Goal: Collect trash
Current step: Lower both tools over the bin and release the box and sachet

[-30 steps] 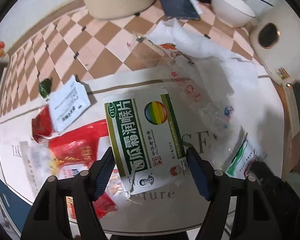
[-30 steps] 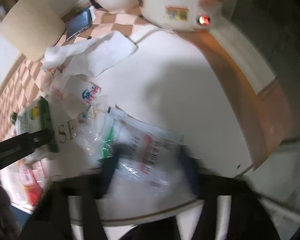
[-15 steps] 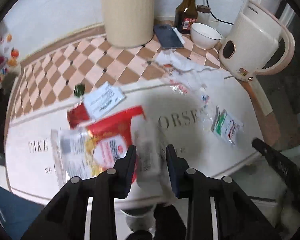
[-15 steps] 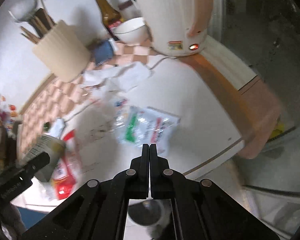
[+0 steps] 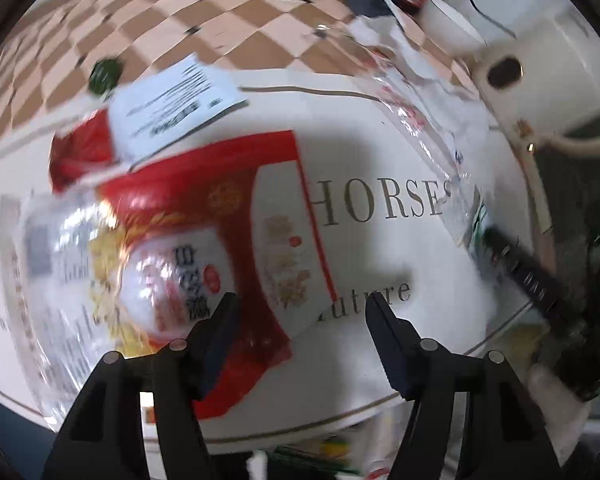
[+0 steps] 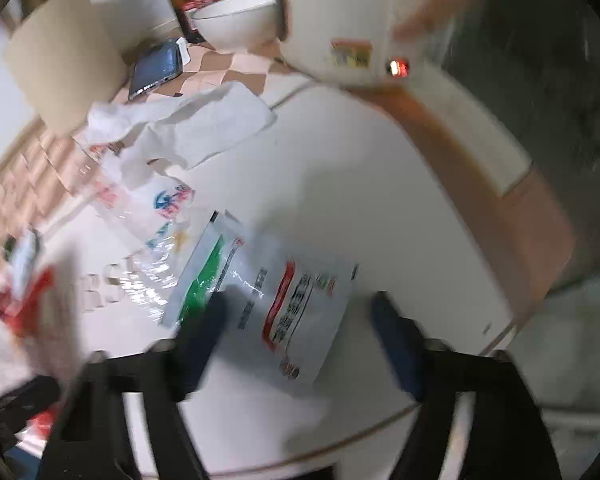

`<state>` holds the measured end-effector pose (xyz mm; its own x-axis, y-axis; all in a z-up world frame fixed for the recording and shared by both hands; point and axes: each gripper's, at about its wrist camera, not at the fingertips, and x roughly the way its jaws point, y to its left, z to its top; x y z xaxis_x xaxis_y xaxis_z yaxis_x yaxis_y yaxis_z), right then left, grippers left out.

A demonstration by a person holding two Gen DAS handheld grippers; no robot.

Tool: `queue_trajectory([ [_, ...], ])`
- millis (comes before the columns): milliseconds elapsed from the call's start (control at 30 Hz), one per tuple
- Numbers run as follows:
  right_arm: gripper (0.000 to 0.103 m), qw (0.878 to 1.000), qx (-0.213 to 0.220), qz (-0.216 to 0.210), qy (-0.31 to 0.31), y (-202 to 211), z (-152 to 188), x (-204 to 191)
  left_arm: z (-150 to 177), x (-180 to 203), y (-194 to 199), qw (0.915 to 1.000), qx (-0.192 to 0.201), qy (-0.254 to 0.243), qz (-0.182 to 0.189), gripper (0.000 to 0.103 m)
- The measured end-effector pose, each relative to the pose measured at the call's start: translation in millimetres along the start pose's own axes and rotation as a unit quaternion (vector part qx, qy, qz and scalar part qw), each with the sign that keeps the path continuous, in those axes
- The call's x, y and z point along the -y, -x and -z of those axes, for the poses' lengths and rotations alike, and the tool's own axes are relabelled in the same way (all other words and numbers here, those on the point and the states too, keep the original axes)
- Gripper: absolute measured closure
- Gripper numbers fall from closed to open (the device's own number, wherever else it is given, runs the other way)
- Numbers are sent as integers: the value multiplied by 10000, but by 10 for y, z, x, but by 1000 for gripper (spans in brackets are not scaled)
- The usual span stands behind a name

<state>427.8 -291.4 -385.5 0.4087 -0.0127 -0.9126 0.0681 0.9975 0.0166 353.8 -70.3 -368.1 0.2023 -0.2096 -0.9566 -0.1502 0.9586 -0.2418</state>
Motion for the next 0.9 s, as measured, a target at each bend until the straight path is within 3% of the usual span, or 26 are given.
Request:
queue_trajectory([
  [33, 63, 9999, 127, -44, 76, -7, -14, -9, -21, 32, -7, 9999, -10, -93, -70, 41],
  [67, 69, 9997, 181, 13, 146, -15, -38, -9, -44, 52, 8, 9999, -12, -113, -130, 41],
  [100, 98, 9997, 185, -38, 178, -26, -61, 9, -54, 59, 39, 9999, 2, -93, -111, 41],
  [133, 103, 9995, 109, -283, 117, -54, -93, 66, -59, 68, 87, 9999, 48, -83, -79, 41],
  [400, 103, 9904, -15, -1346, -315, 141, 62, 421, 153, -11, 832, 9930, 1062, 113, -508, 38],
  [467, 103, 9868, -16, -1585, -318, 357, 209, 427, 311, -123, 993, 9900, 1261, 151, -606, 27],
  [533, 103, 9829, -55, -1822, -263, 581, 391, 355, 540, -262, 1161, 9863, 1443, 203, -767, 3],
  [567, 103, 9813, -84, -1916, -171, 714, 533, 298, 740, -353, 1219, 9850, 1485, 208, -852, 0],
  [700, 103, 9746, -385, -2203, 102, 1025, 1166, -6, 1440, -726, 1162, 9843, 1302, 326, -1150, 0],
  [767, 103, 9709, -661, -2290, 231, 1086, 1661, -142, 1819, -933, 967, 9850, 1060, 419, -1293, 0],
  [900, 103, 9671, -1256, -2187, 347, 719, 2539, -399, 2553, -1491, -19, 9836, 167, 576, -1701, 0],
])
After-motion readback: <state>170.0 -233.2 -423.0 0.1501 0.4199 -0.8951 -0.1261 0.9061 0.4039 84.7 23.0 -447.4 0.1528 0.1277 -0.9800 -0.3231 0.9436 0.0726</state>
